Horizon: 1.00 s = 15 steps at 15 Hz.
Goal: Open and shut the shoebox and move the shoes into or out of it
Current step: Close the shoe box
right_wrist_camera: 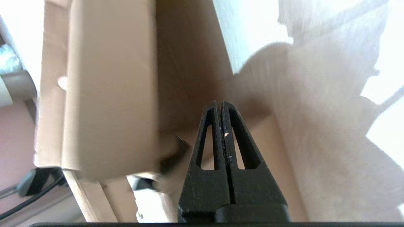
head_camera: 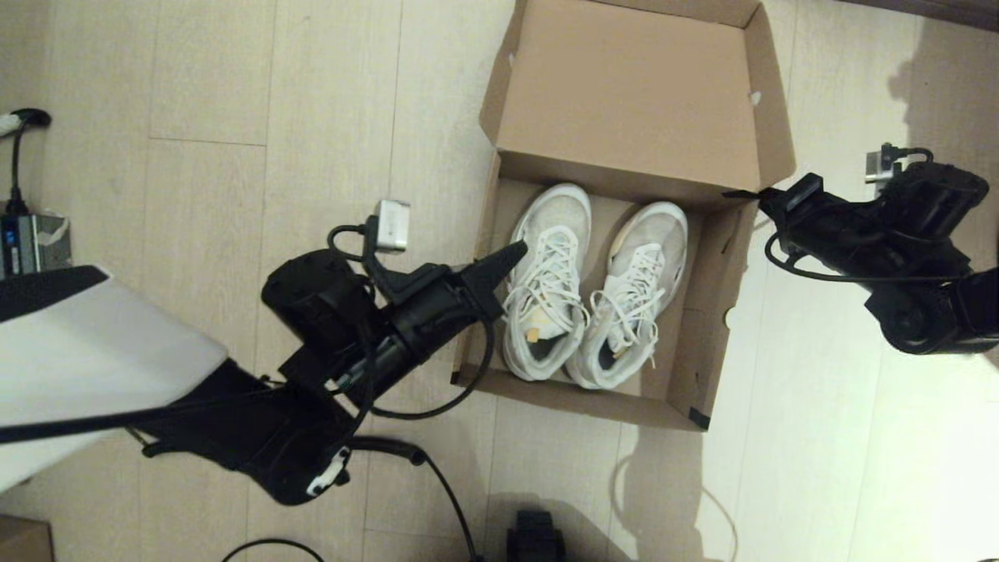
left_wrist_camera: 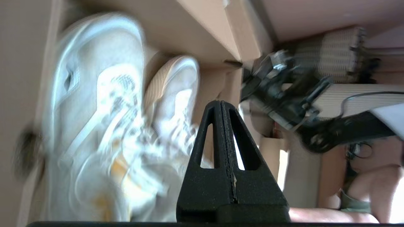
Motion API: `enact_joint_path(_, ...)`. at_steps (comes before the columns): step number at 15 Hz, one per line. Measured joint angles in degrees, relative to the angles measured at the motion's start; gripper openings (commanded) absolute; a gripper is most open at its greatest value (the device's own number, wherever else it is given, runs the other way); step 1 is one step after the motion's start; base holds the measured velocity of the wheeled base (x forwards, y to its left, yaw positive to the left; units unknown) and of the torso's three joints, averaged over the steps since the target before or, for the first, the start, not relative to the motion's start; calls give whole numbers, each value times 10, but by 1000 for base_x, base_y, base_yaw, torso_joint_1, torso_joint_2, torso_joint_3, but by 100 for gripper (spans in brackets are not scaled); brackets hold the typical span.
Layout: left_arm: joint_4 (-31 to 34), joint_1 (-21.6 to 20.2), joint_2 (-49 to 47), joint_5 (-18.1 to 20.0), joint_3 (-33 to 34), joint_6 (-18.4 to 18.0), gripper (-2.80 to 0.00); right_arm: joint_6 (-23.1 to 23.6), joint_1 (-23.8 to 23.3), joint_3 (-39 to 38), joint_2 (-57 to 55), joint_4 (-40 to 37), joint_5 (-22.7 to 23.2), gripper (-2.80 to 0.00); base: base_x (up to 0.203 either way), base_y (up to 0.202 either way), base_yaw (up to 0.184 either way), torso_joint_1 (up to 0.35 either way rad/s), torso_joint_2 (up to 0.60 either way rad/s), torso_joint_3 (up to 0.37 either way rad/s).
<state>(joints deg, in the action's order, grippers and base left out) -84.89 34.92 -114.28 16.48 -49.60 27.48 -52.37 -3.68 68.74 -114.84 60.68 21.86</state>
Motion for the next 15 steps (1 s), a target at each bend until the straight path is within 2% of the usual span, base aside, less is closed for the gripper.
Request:
enact_joint_path(2,-22,0,24,-37,39,-29,-280,11,-17,-5,12,-14,0,-280,0,0,0,0,0,0)
enact_joint_path(4,-22,-35,35,-48,35,-64,-280,55,-31,-10,16,-28,-1,-280,0,0,0,0,0,0)
enact_joint_path(6,-18,-78,35,-48,-9,-85,-280,98,-43,-6,15,-48,-4,-280,0,0,0,0,0,0)
enact_joint_path(8,-7,-117,15,-40,-76,-89,-280,102,-49,13,20,-86,-10,-280,0,0,0,0,0,0)
enact_joint_path(10,6,-139,-23,-19,-161,-89,-280,92,-38,38,23,-118,-32,-280,0,0,0,0,0,0)
enact_joint_path(12,31,-154,-78,8,-254,-78,-280,50,-25,57,24,-123,-53,-280,0,0,0,0,0,0)
enact_joint_path(14,41,-159,-130,44,-348,-46,-280,1,-19,83,18,-123,-67,-280,0,0,0,0,0,0)
enact_joint_path(15,44,-163,-157,59,-399,-27,-280,-9,-19,95,11,-124,-78,-280,0,0,0,0,0,0)
